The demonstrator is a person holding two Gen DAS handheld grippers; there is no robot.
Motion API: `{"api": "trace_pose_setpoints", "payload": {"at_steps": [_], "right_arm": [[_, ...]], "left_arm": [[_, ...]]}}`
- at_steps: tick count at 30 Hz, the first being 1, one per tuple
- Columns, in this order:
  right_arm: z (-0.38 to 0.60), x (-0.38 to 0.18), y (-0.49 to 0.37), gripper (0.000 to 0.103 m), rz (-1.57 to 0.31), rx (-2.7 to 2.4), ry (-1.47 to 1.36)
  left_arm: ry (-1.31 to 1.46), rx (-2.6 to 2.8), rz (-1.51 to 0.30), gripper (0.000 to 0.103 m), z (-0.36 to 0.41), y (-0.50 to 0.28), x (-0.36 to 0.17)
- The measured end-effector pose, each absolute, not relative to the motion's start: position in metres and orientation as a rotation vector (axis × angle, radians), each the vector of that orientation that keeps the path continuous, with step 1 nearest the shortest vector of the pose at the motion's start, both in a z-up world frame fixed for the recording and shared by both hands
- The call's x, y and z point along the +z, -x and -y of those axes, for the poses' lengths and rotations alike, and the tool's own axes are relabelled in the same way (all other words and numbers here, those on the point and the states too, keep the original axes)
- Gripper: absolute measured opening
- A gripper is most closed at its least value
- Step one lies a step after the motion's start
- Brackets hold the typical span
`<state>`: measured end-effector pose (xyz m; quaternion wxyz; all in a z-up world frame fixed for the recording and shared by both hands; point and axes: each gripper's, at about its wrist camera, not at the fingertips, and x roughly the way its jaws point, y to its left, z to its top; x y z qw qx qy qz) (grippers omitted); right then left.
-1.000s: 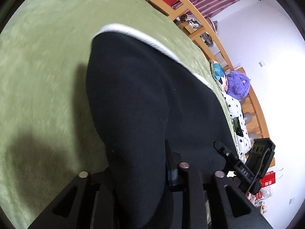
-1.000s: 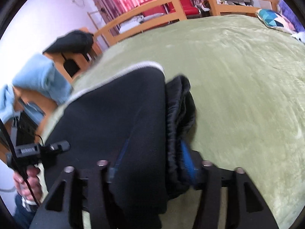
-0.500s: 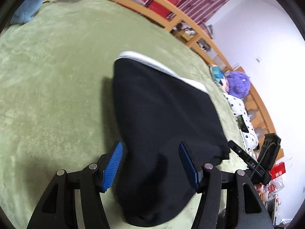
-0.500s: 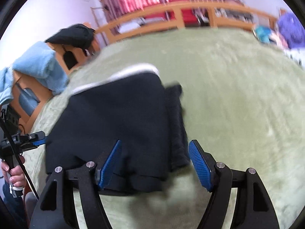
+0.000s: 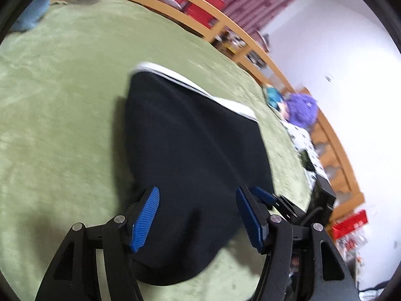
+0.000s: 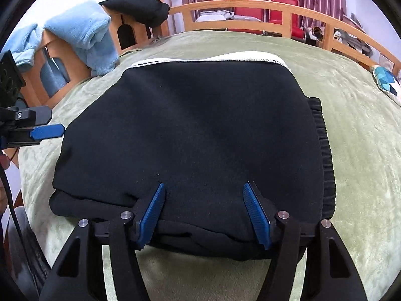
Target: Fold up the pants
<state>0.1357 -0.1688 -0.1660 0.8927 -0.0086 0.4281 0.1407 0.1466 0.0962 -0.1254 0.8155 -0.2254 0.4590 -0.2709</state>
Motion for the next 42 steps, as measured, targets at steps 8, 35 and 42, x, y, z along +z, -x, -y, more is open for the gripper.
{"api": "trace_pose_setpoints", "payload": {"at_steps": [8,35,42], "right_arm": [[0.185,-0.134,-0.125,0.060,-0.838,0.245,0.016],[0.214,-0.151,-0.289,0.013,-0.888,0.199,-0.045],[0.231,-0.156,-0.288,0.006,-0.899,0.205,-0.108]], "left_arm": [[0.366,-0.581,-0.976,0.061,-0.071,-0.137,-0.158],[0.028,-0.342,-0.940,0.060,-0.046,-0.287,-0.147],[0.023,-0.342,-0.922,0.057,-0.055,-0.263,-0.137]]}}
